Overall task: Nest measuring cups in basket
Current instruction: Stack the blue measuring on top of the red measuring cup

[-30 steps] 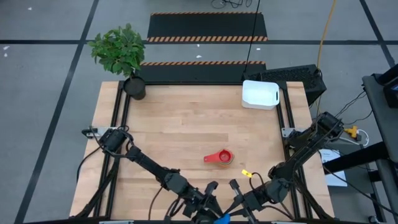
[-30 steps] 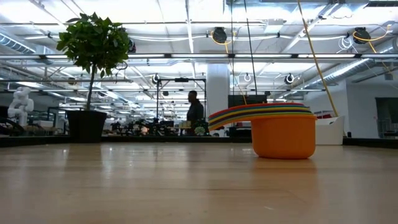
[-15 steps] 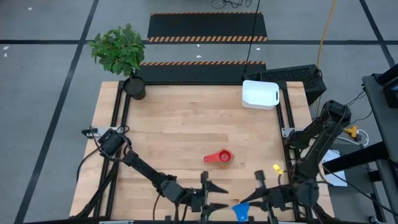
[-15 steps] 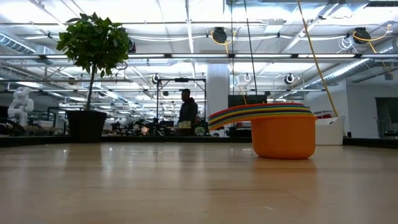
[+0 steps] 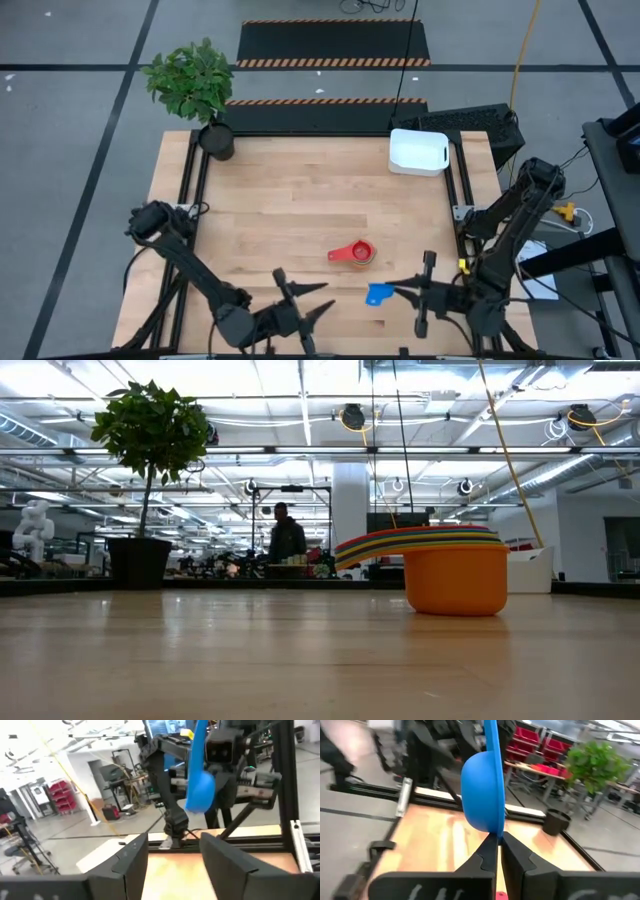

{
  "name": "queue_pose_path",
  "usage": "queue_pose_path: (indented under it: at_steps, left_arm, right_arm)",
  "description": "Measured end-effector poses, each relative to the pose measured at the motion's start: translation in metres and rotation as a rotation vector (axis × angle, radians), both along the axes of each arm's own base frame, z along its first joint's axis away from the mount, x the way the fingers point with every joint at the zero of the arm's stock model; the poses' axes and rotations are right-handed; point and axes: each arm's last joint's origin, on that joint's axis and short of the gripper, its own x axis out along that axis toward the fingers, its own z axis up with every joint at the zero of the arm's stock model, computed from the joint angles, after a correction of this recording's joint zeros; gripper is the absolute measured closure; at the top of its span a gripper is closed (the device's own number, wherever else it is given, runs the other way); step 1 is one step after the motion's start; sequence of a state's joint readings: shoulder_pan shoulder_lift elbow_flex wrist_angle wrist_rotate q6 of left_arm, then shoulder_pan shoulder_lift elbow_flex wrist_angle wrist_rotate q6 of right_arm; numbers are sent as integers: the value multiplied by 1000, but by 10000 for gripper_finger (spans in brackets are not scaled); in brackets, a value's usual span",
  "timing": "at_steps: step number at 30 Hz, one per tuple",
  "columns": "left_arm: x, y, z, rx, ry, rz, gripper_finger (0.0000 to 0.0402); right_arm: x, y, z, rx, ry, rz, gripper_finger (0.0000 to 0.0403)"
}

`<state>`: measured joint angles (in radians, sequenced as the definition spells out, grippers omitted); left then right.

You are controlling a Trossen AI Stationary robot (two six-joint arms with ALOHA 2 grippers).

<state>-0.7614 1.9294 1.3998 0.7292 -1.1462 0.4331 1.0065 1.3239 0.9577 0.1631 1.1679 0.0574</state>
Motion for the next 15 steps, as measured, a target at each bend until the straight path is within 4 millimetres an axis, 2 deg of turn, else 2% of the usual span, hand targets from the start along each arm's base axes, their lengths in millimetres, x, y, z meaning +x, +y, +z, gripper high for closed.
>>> queue_pose_path:
  at_steps: [4, 7, 11, 15]
  left_arm:
    - [-7, 2, 13, 3, -3, 26, 244]
    - [-8, -2, 27, 14, -3, 26, 248]
    - [-7, -8, 46, 100, 76, 30, 227]
    - [-1, -4, 56, 113, 173, 38, 184]
  right_arm:
    - [7, -9, -7, 8, 30, -59, 403]
    - [13, -14, -14, 3, 56, -94, 403]
    - [26, -16, -23, 17, 99, -77, 403]
    - [40, -21, -32, 52, 144, -53, 403]
